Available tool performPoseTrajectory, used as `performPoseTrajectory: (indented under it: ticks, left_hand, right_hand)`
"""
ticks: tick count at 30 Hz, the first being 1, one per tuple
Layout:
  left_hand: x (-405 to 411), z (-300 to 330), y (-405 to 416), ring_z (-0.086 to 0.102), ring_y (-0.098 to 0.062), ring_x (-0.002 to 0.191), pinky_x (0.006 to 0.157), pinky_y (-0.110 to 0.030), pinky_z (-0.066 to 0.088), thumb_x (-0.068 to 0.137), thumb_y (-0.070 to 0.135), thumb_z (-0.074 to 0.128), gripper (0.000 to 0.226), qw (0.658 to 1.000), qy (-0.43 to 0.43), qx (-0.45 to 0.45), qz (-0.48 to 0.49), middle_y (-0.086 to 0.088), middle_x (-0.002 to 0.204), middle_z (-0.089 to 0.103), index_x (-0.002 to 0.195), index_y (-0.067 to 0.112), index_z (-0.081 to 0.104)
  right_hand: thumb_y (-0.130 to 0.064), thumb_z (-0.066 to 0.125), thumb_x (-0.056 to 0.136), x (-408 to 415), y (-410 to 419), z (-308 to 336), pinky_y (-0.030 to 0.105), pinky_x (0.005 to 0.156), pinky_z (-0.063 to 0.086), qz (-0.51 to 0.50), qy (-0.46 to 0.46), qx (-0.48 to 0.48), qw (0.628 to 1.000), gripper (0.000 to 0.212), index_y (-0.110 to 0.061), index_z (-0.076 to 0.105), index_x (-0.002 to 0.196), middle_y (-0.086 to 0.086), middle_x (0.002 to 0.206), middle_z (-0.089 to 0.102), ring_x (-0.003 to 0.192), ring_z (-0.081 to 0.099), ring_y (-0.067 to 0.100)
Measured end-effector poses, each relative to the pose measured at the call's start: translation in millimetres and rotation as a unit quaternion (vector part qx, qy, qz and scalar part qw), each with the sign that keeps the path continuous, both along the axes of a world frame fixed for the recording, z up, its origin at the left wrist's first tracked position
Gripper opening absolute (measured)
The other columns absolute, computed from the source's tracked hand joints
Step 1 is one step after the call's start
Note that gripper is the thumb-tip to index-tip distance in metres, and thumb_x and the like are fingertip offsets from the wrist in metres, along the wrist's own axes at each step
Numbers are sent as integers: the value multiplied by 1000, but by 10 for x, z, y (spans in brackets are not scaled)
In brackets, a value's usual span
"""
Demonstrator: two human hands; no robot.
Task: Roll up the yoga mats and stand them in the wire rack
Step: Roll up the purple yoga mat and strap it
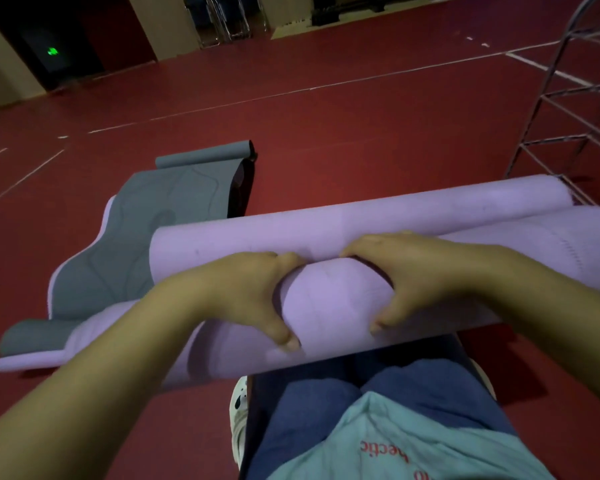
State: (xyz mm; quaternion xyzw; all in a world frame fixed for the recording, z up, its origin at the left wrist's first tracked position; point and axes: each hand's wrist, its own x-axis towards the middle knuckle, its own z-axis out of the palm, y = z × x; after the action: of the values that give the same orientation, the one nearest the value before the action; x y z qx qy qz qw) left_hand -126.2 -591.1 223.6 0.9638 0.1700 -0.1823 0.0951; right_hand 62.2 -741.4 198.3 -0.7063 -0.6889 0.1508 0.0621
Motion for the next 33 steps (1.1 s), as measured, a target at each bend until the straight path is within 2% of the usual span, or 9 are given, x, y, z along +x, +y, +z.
performPoseTrajectory:
  ticks: [5, 8, 12, 17, 19, 23, 26, 29, 33]
  left_hand:
    - [172, 93, 241, 48, -2, 114, 96, -20, 38, 54, 51, 87, 92, 993, 44, -100, 40, 25, 123, 49, 132, 42, 39]
    - [272, 113, 374, 50, -4, 114, 100, -26, 40, 55, 50, 87, 87, 987, 78, -131, 59, 23, 124, 51, 129, 43, 43]
    - [340, 83, 555, 58, -5, 110, 101, -32, 45, 47, 50, 88, 84, 972, 101, -192, 92, 20, 119, 59, 122, 43, 52]
    - [434, 124, 553, 56, -4, 110, 98, -27, 44, 62, 40, 86, 72, 964, 150, -199, 94, 18, 121, 57, 123, 40, 48]
    - [418, 210, 545, 52, -7, 115, 97, -25, 40, 66, 43, 82, 71, 975, 126, -157, 94, 18, 126, 53, 129, 38, 48]
    - [355, 310, 404, 50, -16, 116, 95, -28, 41, 72, 44, 78, 67, 997, -9, 49, 61, 7, 128, 51, 132, 28, 50]
    - [335, 253, 180, 54, -15, 99, 87, -31, 46, 66, 51, 77, 64, 997, -35, 65, 15, 6, 111, 55, 121, 28, 56]
    - [278, 99, 12, 51, -19, 96, 83, -32, 45, 58, 61, 78, 79, 992, -53, 114, 28, 1, 110, 50, 121, 23, 49]
    - [216, -180, -137, 46, -24, 102, 81, -34, 37, 60, 63, 74, 88, 965, -88, 248, -2, -5, 117, 44, 124, 15, 38]
  right_hand:
    - [-57, 81, 48, 188, 236, 103, 34, 95, 47, -8, 79, -62, 995, 81, -36, 50, 120, -18, 117, 56, 105, 55, 4]
    - [-54, 82, 55, 203, 244, 159, 25, 103, 37, 5, 26, -7, 1000, 90, -33, 44, 134, -18, 128, 44, 116, 44, 1]
    - [-42, 83, 63, 145, 196, 119, 17, 91, 37, -7, 32, 85, 996, 70, -29, 57, 126, -16, 113, 49, 106, 49, 3]
    - [-40, 82, 67, 280, 289, 127, 16, 92, 38, -19, 67, 45, 997, 60, -32, 61, 123, -17, 117, 57, 105, 51, 0]
    - [-38, 79, 72, 347, 373, 122, 17, 93, 37, -26, 74, 18, 997, 57, -33, 59, 125, -19, 120, 56, 108, 51, 0]
    - [-40, 70, 82, 492, 553, 90, 29, 103, 40, -57, 114, -30, 991, 48, -35, 57, 127, -20, 125, 54, 115, 53, 8]
    - [-40, 65, 86, 539, 654, 115, 31, 106, 39, -70, 130, -71, 986, 46, -37, 54, 130, -18, 131, 51, 118, 51, 8]
    - [-43, 61, 88, 535, 679, 146, 33, 109, 34, -64, 96, -91, 989, 48, -36, 49, 135, -14, 140, 47, 123, 46, 8]
    - [-40, 55, 92, 434, 579, 141, 23, 105, 32, -60, 37, -37, 997, 48, -29, 47, 138, -11, 143, 45, 128, 43, 10]
